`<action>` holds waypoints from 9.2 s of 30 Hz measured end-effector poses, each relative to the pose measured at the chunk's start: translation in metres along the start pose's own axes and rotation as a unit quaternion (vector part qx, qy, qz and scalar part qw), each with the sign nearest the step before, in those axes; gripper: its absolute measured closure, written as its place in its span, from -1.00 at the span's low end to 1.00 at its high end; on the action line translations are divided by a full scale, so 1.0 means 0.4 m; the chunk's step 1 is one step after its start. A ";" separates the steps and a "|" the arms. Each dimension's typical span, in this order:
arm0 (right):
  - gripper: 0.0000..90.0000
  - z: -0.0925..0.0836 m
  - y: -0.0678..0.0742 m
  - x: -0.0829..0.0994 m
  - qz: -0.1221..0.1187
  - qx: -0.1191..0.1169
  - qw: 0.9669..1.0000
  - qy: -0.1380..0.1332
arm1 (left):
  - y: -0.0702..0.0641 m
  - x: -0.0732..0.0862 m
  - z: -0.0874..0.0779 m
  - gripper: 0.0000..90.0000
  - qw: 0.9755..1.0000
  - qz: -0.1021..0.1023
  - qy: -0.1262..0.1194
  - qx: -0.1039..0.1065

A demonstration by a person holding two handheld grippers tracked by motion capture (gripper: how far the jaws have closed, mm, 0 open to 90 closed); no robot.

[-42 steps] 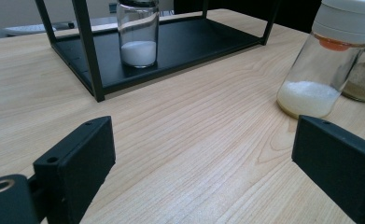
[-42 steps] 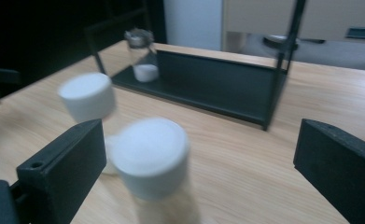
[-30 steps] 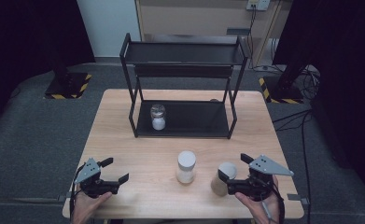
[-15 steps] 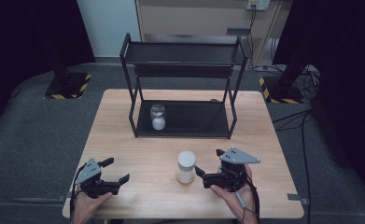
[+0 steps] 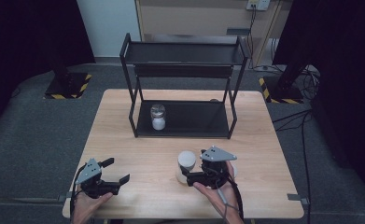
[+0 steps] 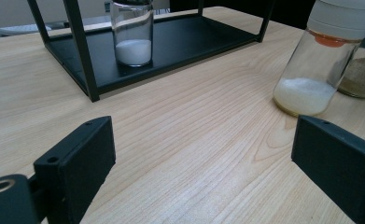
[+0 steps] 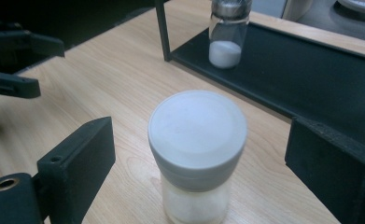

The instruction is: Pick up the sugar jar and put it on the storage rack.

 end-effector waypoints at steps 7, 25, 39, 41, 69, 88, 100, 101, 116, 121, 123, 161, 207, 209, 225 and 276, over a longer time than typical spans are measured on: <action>-0.66 0.045 0.020 0.008 -0.002 0.010 1.000 0.013 | -0.001 0.000 0.000 -0.88 1.000 0.001 -0.001 0.001; -0.25 0.092 0.037 0.020 -0.005 0.046 0.999 0.026 | -0.001 -0.001 0.000 -0.88 1.000 0.002 -0.001 0.001; -0.25 0.092 0.043 -0.008 -0.004 0.048 0.998 0.034 | -0.001 0.000 0.000 -0.88 1.000 0.001 0.000 0.001; -0.25 0.092 0.045 -0.018 -0.003 0.049 0.998 0.035 | -0.001 0.000 0.000 -0.88 1.000 0.001 -0.001 0.001; -0.25 0.115 0.017 -0.232 -0.012 0.043 0.998 0.041 | 0.002 0.001 0.001 -0.88 1.000 -0.001 -0.001 0.002; -0.25 0.209 -0.019 -0.330 -0.003 0.074 0.997 0.030 | 0.003 0.003 0.002 -0.87 1.000 -0.003 -0.001 0.004; -0.25 0.299 -0.052 -0.363 0.004 0.113 0.993 0.030 | 0.003 0.003 0.002 -0.87 1.000 -0.001 -0.001 0.006; -0.25 0.307 -0.057 -0.364 0.009 0.116 0.993 0.032 | 0.003 0.003 0.002 -0.87 1.000 -0.001 -0.001 0.007; -0.25 0.402 -0.117 -0.344 0.038 0.156 0.986 0.041 | 0.005 0.003 0.001 -0.87 1.000 -0.001 -0.002 0.006; -0.25 0.424 -0.132 -0.339 0.047 0.163 0.985 0.044 | 0.006 0.003 0.001 -0.86 1.000 -0.001 -0.002 0.006; -0.25 0.429 -0.136 -0.338 0.046 0.164 0.984 0.044 | 0.006 0.004 0.001 -0.87 1.000 -0.002 -0.002 0.007; -0.25 0.476 -0.160 -0.296 0.074 0.160 0.983 0.045 | 0.007 0.003 0.001 -0.86 1.000 0.001 -0.001 0.006; -0.80 0.025 -0.067 -0.372 -0.004 0.030 0.998 -0.046 | 0.004 0.001 0.005 -0.87 1.000 0.005 0.005 0.009; -0.81 0.011 -0.067 -0.364 -0.002 0.027 0.998 -0.049 | 0.004 0.001 0.005 -0.87 1.000 0.006 0.004 0.009; -0.90 -0.176 -0.079 -0.209 -0.012 0.001 0.996 -0.087 | 0.003 0.001 0.004 -0.87 1.000 0.005 0.000 0.010; -0.94 -0.266 -0.272 0.235 0.002 0.117 0.986 -0.117 | 0.012 0.010 -0.028 -0.92 1.000 -0.012 -0.011 0.018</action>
Point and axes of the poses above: each handheld gripper's, and its own axes: z roughly forward along the jaws, x roughly out of its underside, y roughly to its left, the point moved 7 cm from there along z, roughly forward along the jaws, and after that the axes turned 6 degrees about z, right-handed, at the moved point
